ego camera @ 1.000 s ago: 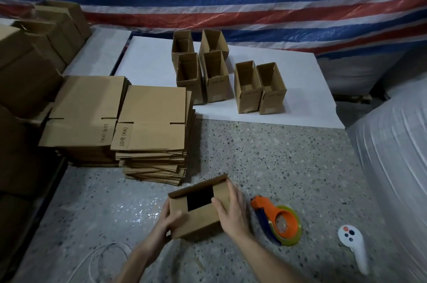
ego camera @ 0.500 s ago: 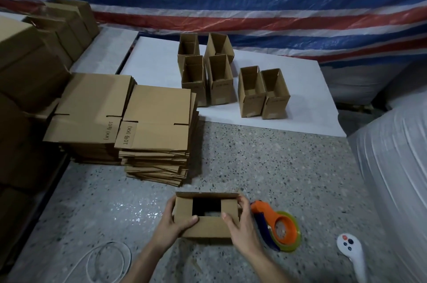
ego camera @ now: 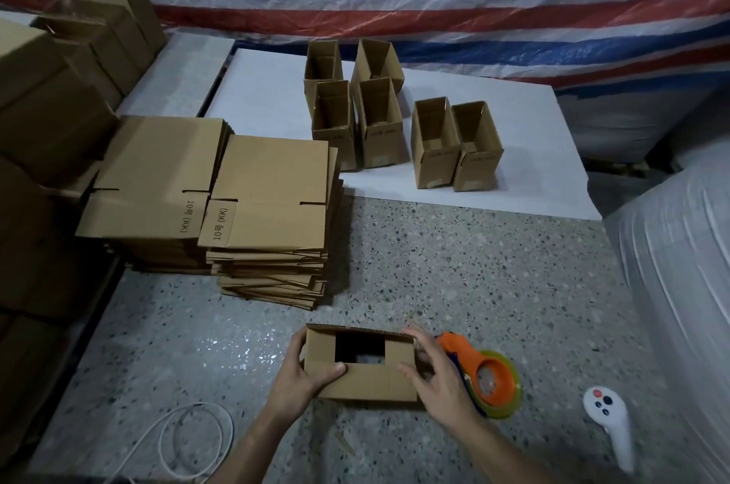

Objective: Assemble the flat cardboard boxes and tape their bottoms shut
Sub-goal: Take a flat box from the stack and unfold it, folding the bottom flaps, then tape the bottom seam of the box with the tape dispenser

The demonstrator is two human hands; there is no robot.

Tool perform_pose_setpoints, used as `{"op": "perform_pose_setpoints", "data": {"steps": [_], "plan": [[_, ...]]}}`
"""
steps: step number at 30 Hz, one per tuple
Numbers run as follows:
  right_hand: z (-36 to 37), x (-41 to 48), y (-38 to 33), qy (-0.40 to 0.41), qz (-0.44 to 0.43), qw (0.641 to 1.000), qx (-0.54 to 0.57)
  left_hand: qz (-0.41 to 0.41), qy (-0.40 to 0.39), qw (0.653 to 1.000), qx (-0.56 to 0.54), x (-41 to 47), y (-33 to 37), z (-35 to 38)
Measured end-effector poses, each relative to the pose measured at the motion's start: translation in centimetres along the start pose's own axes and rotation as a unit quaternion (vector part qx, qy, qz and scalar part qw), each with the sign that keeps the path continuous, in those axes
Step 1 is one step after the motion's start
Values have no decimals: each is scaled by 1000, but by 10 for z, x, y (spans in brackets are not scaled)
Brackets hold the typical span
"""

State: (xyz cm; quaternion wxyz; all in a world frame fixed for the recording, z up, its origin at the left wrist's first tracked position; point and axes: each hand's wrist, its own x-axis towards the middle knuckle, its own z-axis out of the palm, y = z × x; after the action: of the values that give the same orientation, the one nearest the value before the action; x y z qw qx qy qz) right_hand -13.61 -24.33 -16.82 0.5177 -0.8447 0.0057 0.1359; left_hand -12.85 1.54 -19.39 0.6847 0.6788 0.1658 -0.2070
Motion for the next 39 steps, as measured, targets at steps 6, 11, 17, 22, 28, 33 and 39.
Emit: {"op": "perform_pose_setpoints", "data": {"steps": [6,11,17,22,28,33,39], "plan": [[-2,11,-13,-2,177,966,189,12,3,1000,15,1,1,1],[19,32,-20,84,279,913,285,14,10,1000,15,1,-2,2],[19,15,8,59,178,947,262,15,18,1000,12,0,0,5],[22,10,17,59,121,980,149,12,18,1000,18,-4,2,5],[22,11,20,56,114,989,77,60,-19,994,93,-18,-2,-2],[14,13,14,29,101,986,132,154,-60,951,260,-23,-1,-5],[-33,-10,52,212,269,916,-208,162,-41,949,267,-18,-11,-3]]}}
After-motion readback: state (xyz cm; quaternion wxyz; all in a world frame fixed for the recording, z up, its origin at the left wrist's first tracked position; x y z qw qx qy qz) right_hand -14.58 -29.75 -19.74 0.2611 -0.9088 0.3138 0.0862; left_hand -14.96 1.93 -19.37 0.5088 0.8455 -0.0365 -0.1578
